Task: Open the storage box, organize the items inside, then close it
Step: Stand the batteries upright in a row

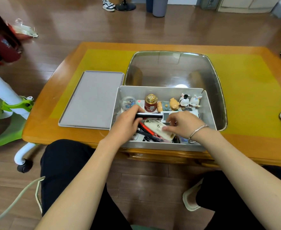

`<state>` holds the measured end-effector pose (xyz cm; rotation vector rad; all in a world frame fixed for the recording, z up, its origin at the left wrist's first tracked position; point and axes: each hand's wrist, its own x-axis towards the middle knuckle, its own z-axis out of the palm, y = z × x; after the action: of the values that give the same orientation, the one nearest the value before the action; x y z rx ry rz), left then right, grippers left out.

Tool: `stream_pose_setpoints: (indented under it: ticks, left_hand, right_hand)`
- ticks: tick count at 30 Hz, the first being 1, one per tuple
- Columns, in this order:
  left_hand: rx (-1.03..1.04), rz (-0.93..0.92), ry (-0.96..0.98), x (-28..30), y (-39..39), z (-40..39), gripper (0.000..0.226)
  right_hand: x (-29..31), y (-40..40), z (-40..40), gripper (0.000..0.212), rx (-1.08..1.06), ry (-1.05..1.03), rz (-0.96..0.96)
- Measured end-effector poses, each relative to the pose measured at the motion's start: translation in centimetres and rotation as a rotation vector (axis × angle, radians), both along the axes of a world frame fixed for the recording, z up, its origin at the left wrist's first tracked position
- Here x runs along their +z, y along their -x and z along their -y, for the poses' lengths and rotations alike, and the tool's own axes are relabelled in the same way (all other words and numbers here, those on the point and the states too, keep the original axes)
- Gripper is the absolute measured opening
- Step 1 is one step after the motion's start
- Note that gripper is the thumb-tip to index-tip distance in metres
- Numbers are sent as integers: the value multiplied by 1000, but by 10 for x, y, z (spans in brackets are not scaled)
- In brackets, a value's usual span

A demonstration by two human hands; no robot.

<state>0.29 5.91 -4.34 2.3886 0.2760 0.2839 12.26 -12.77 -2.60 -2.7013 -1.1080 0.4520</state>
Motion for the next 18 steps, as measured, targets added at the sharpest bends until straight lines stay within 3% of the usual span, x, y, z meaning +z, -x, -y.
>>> stream_pose_setpoints:
  ticks: [3,11,15,18]
  left_hand:
    - [59,25,34,2,-2,3,16]
    - [77,96,100,6,-1,4,24]
    - [109,155,96,5,-6,5,26]
    - [102,183,30,6,-16,14,24]
  right_hand:
    - [-9,6,-11,57,14,207,-42]
    - [-1,1,-12,36,-36,6,-129]
    - [17,-25,18,20,-135,-122,21]
    - [25,-46,39,25,-239,-150,242]
